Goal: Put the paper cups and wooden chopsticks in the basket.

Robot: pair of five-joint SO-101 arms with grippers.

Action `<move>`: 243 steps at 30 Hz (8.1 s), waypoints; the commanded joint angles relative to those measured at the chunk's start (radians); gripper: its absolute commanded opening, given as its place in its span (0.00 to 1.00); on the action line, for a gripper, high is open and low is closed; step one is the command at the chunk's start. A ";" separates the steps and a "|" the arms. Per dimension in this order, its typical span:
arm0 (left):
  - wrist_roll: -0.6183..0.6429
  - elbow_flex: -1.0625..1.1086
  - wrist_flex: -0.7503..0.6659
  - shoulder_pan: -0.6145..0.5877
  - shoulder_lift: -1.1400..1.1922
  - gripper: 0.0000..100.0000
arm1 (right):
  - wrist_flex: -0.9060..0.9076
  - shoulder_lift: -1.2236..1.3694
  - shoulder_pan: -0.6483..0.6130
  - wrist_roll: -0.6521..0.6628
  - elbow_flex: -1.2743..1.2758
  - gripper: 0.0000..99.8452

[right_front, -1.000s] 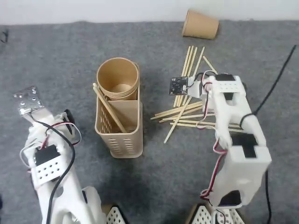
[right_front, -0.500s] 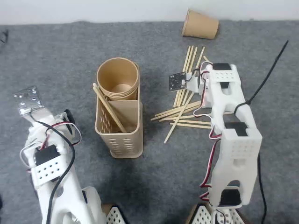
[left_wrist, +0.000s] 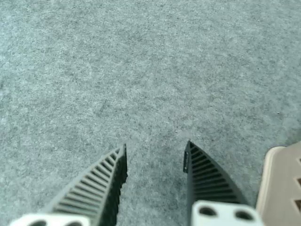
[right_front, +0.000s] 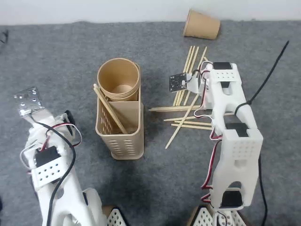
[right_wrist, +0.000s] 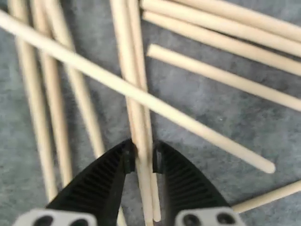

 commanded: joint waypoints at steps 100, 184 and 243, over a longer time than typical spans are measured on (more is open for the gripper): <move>-0.025 0.007 -0.043 0.008 -0.014 0.19 | -0.556 -1.354 -0.697 -1.438 0.795 0.01; 0.293 -0.759 0.491 0.486 -0.149 0.19 | -0.690 -1.509 -0.794 -1.315 1.137 0.23; 0.124 0.108 0.008 -0.012 -0.261 0.19 | -0.229 -0.486 -0.051 -1.277 0.529 0.11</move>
